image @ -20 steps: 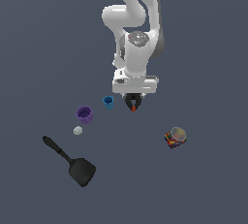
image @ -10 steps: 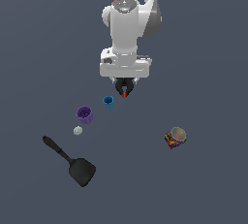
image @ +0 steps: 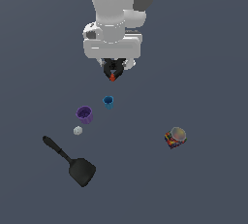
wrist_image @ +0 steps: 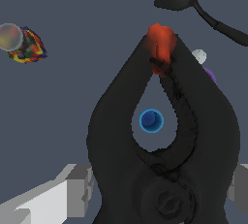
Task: Pick up a designated object from a clutter of objects.
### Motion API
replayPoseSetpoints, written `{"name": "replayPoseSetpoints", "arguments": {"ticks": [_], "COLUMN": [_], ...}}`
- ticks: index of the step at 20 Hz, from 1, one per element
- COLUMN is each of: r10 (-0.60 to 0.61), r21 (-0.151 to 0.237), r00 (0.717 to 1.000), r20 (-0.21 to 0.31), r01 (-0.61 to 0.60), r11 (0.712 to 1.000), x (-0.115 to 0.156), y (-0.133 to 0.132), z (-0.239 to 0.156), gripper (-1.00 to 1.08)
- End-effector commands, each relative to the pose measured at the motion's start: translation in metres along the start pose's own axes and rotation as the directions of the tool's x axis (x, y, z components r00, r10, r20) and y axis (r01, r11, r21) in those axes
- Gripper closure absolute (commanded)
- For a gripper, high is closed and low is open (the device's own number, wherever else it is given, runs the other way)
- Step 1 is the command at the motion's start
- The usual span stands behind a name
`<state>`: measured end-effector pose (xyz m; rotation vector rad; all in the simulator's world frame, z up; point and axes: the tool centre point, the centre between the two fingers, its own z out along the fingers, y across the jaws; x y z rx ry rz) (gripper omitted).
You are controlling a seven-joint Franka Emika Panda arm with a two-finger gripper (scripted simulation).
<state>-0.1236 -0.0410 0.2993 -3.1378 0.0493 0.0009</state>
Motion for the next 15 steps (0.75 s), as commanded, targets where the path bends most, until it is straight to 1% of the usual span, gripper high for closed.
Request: {"name": "replayPoseSetpoints", "arguments": {"ticks": [1, 8, 15], "r10": [0.0, 0.0, 0.0], "r21": [-0.001, -0.003, -0.003], "r00": [1.0, 1.0, 1.0], "r20": [-0.001, -0.001, -0.001], "r01": [0.0, 0.0, 0.0], "r11": [1.0, 1.0, 1.0], "x": [-0.002, -0.004, -0.003], "y": [0.009, 0.027, 0.033], "z": [-0.019, -0.052, -0.064], "gripper": [1.08, 1.08, 1.08]}}
